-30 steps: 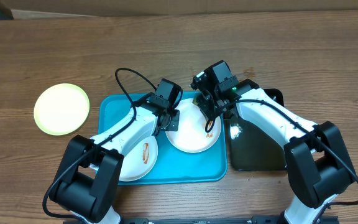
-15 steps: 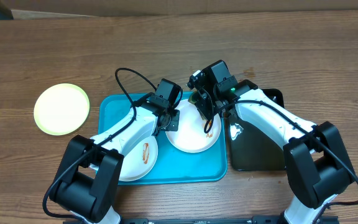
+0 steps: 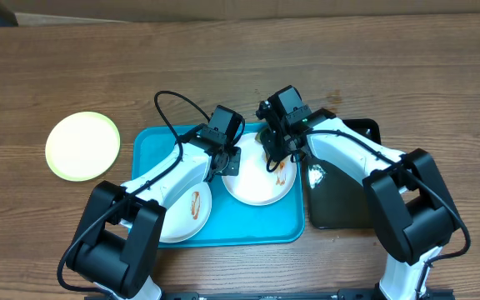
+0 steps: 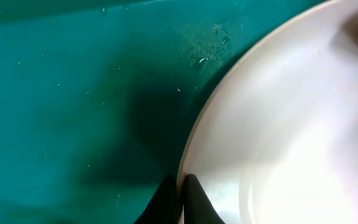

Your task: Clean dirty plates on tray and stack at the side

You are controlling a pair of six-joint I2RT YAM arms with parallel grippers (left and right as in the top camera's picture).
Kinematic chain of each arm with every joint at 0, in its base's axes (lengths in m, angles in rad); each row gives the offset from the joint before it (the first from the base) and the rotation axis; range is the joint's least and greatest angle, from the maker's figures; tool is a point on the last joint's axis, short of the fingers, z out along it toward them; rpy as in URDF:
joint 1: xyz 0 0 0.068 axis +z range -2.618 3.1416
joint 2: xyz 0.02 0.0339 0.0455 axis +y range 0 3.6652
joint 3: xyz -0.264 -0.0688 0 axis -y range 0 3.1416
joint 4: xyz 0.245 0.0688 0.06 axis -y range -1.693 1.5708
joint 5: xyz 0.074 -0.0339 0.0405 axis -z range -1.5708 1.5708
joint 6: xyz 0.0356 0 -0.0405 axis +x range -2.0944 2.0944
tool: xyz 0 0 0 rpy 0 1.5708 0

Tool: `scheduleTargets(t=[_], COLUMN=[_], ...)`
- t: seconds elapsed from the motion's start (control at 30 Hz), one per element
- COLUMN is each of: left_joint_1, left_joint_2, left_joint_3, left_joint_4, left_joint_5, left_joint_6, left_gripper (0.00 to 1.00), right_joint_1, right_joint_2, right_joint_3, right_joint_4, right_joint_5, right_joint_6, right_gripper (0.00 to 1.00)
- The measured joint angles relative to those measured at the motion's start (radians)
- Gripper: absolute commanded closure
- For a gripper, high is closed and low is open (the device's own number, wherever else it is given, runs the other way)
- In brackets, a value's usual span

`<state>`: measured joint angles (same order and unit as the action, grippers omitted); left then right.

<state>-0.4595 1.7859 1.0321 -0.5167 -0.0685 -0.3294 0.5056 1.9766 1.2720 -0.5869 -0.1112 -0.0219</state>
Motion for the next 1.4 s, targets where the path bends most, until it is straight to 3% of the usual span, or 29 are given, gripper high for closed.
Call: scheduleTargets(t=[0.37, 0.73, 1.17, 1.4], left_joint_1=[-0.012, -0.012, -0.011, -0.011], left_joint_2=[0.000, 0.000, 0.000, 0.000], left_joint_3=[0.000, 0.000, 0.000, 0.000], left_joint_4=[-0.003, -0.003, -0.012, -0.012], left_joint_5=[0.002, 0.003, -0.007, -0.008], left_joint_6=[0.000, 0.000, 0.000, 0.000], left_gripper=[0.96, 0.96, 0.96, 0.96], right_joint_1=[0.000, 0.000, 0.056, 0.074], right_joint_2=[-0.001, -0.006, -0.034, -0.035], right_joint_3=[0.014, 0.019, -0.027, -0.035], right_joint_4=[-0.129, -0.243, -0.203, -0.201], right_joint_5=[0.026, -0.008, 0.013, -0.091], right_joint_6=[0.199, 0.303, 0.446, 0.521], right_gripper=[0.96, 0.96, 0.96, 0.96])
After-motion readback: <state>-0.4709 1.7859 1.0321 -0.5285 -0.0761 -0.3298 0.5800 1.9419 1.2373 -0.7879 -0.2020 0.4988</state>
